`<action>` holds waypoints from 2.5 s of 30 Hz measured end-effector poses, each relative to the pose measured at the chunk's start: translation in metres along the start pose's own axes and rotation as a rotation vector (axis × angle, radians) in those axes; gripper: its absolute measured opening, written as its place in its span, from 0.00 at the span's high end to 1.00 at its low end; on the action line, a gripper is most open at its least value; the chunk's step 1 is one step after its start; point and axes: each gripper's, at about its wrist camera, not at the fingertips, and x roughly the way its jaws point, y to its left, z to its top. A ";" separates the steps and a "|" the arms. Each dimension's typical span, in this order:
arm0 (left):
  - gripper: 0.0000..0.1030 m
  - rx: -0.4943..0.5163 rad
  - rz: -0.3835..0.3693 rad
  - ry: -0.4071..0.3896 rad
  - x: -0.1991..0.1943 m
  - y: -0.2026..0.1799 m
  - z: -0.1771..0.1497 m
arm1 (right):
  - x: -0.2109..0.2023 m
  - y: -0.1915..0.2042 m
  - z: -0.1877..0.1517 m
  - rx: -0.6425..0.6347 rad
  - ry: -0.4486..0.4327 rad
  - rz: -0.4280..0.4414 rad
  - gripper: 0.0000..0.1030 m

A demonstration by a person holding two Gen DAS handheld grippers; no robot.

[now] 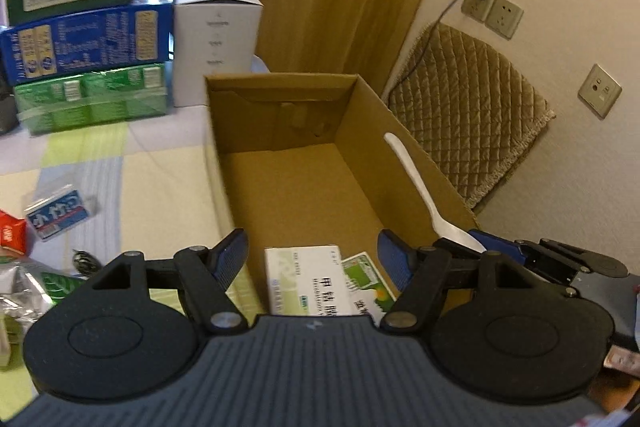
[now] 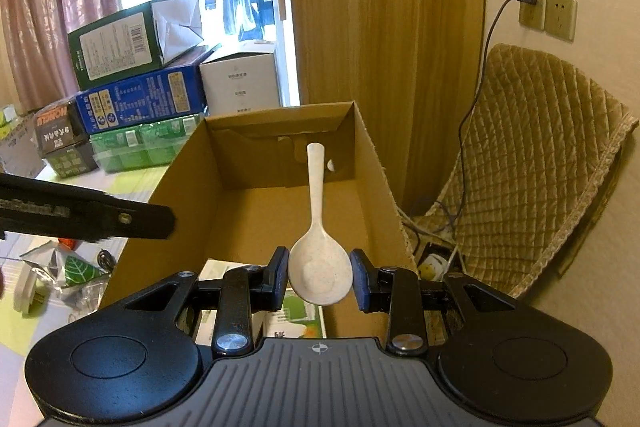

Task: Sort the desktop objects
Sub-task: 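Carry the Mecobalamin box and spoon over the cardboard box with both tools, then open both tools to drop the box and spoon into the cardboard box, then withdraw both tools from the cardboard box and reach toward the table items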

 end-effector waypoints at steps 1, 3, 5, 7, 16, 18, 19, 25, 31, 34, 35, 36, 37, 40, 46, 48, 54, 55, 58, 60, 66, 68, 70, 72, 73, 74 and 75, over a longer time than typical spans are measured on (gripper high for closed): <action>0.35 -0.003 0.005 -0.005 -0.004 0.003 -0.001 | 0.000 0.001 0.000 0.000 -0.001 0.002 0.71; 0.35 -0.008 0.016 -0.014 -0.012 0.007 -0.004 | 0.001 0.003 0.000 0.000 -0.002 0.006 0.71; 0.35 -0.010 0.022 -0.015 -0.018 0.010 -0.007 | 0.002 0.004 0.000 0.008 -0.012 0.017 0.71; 0.35 -0.014 0.026 -0.014 -0.022 0.014 -0.010 | 0.002 0.005 0.001 0.013 -0.016 0.024 0.63; 0.26 -0.052 0.029 -0.017 -0.053 0.026 -0.040 | -0.029 0.006 -0.013 0.056 -0.014 0.032 0.50; 0.25 -0.071 0.033 -0.016 -0.062 0.029 -0.049 | -0.038 0.009 -0.018 0.062 -0.012 0.032 0.49; 0.24 -0.079 0.036 -0.016 -0.067 0.031 -0.054 | -0.043 0.011 -0.021 0.067 -0.011 0.032 0.48; 0.17 -0.101 0.076 -0.006 -0.096 0.043 -0.080 | -0.076 0.035 -0.035 0.064 0.005 0.053 0.38; 0.07 -0.107 0.111 -0.005 -0.131 0.053 -0.096 | -0.101 0.067 -0.048 0.053 0.019 0.093 0.26; 0.03 -0.106 0.134 -0.023 -0.148 0.059 -0.102 | -0.110 0.081 -0.053 0.034 0.025 0.106 0.23; 0.02 -0.106 0.142 -0.027 -0.153 0.061 -0.104 | -0.112 0.086 -0.054 0.027 0.027 0.112 0.22; 0.02 -0.105 0.152 -0.032 -0.159 0.063 -0.107 | -0.113 0.090 -0.055 0.018 0.031 0.114 0.21; 0.02 -0.105 0.160 -0.035 -0.163 0.065 -0.110 | -0.115 0.095 -0.057 0.007 0.035 0.117 0.20; 0.01 -0.108 0.179 -0.038 -0.174 0.073 -0.118 | -0.119 0.107 -0.061 -0.012 0.046 0.131 0.18; 0.01 -0.126 0.242 -0.034 -0.192 0.095 -0.142 | -0.125 0.125 -0.072 -0.024 0.056 0.163 0.12; 0.01 -0.151 0.252 -0.021 -0.197 0.106 -0.151 | -0.125 0.131 -0.080 -0.026 0.067 0.175 0.11; 0.01 -0.212 0.299 -0.001 -0.210 0.136 -0.173 | -0.119 0.151 -0.099 -0.061 0.109 0.216 0.10; 0.01 -0.218 0.306 0.001 -0.211 0.139 -0.175 | -0.118 0.154 -0.100 -0.063 0.115 0.222 0.10; 0.01 -0.233 0.323 -0.002 -0.214 0.149 -0.178 | -0.114 0.162 -0.104 -0.075 0.120 0.240 0.10; 0.01 -0.240 0.332 -0.007 -0.215 0.154 -0.178 | -0.112 0.168 -0.104 -0.090 0.118 0.254 0.10; 0.01 -0.231 0.354 -0.004 -0.210 0.168 -0.173 | -0.100 0.181 -0.104 -0.124 0.115 0.279 0.09; 0.01 -0.240 0.352 -0.004 -0.207 0.174 -0.169 | -0.092 0.184 -0.104 -0.124 0.121 0.279 0.09; 0.01 -0.246 0.349 -0.003 -0.203 0.180 -0.167 | -0.085 0.187 -0.104 -0.129 0.125 0.283 0.09; 0.01 -0.252 0.346 0.002 -0.197 0.187 -0.164 | -0.078 0.190 -0.103 -0.135 0.129 0.283 0.09; 0.01 -0.257 0.347 0.005 -0.193 0.191 -0.163 | -0.074 0.192 -0.103 -0.134 0.130 0.285 0.09; 0.01 -0.261 0.345 0.008 -0.190 0.194 -0.162 | -0.070 0.194 -0.103 -0.134 0.130 0.287 0.09; 0.01 -0.266 0.344 0.010 -0.186 0.197 -0.161 | -0.066 0.196 -0.103 -0.137 0.130 0.288 0.09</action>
